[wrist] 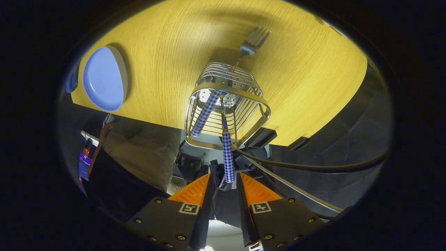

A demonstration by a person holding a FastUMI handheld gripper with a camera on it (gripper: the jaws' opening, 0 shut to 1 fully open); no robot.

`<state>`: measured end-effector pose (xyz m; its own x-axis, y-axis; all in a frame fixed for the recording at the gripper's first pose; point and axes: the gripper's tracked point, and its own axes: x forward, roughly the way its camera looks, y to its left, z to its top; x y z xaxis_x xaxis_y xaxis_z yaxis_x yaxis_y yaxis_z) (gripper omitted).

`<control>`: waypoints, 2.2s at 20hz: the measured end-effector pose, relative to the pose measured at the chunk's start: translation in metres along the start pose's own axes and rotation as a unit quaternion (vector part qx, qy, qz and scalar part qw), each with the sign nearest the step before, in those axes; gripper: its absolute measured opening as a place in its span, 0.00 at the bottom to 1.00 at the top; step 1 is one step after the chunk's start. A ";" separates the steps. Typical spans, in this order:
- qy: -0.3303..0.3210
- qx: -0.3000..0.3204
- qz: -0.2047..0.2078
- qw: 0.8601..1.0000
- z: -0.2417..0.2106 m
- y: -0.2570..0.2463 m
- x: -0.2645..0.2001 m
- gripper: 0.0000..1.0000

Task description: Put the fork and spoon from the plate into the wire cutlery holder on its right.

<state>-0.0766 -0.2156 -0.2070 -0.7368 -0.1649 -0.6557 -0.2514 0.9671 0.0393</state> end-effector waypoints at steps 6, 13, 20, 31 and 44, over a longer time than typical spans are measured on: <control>-0.032 -0.001 0.024 0.999 -0.018 -0.004 0.004 0.44; -0.124 0.002 0.048 0.991 -0.042 0.001 -0.003 0.46; -0.367 0.056 0.055 0.927 -0.043 0.012 -0.015 0.98; -0.795 0.186 -0.049 0.575 -0.065 0.097 -0.090 0.97; -0.891 0.131 -0.080 0.427 -0.068 0.189 -0.146 0.96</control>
<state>-0.0593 -0.0224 -0.0526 0.9833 -0.0497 -0.1753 0.0424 0.9981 -0.0452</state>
